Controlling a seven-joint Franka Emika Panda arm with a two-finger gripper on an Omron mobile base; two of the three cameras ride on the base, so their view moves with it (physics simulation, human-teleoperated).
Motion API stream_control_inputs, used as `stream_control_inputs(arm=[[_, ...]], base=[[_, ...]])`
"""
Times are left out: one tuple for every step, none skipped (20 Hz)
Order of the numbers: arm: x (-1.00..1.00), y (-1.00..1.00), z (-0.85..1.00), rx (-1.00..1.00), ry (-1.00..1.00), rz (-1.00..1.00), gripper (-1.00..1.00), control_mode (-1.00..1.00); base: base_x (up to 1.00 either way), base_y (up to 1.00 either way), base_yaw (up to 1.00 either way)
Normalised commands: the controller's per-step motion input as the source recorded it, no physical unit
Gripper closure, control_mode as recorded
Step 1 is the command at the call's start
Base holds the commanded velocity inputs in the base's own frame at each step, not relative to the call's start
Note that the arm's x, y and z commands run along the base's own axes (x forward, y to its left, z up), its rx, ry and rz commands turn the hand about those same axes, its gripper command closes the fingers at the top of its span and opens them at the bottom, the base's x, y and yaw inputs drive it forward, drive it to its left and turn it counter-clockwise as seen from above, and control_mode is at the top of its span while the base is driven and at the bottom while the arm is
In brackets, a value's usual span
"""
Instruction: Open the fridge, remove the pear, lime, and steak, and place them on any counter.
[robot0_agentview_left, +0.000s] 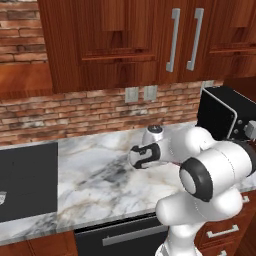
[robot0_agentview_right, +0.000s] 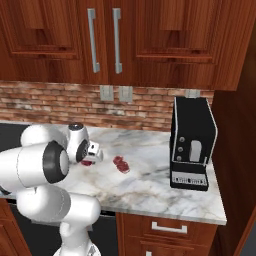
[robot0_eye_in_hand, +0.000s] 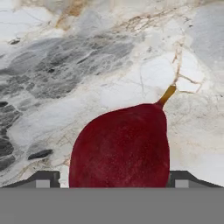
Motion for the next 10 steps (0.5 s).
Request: stream_control_inputs(arm=[[-0.34,-0.01,0.84,0.0,-0.16,0.04,-1.0,-1.0],[-0.39,-0.04,0.94,0.01,-0.17,0.03,-1.0,-1.0],[-0.44,-0.14,1.0,0.01,-0.15,0.03,-1.0,-1.0],[-0.46,-0.21,1.0,0.01,-0.2,0.03,-1.0,-1.0],[-0.46,-0.12,1.0,0.0,-0.17,0.03,-1.0,-1.0],[-0.52,-0.19,1.0,0.0,-0.18,0.03,-1.0,-1.0],[-0.57,-0.21,1.0,0.0,-0.2,0.02,-1.0,-1.0],[-0.64,-0.25,1.0,0.0,-0.22,0.03,-1.0,-1.0],[-0.73,-0.28,1.0,0.0,-0.21,0.04,-1.0,-1.0],[-0.79,-0.26,1.0,0.0,-0.23,0.07,-1.0,-1.0]], base=[[0.0,0.0,0.0],[0.0,0.0,0.0],[0.0,0.0,0.0],[0.0,0.0,0.0],[0.0,0.0,0.0],[0.0,0.0,0.0],[0.0,0.0,0.0],[0.0,0.0,0.0],[0.0,0.0,0.0],[0.0,0.0,0.0]])
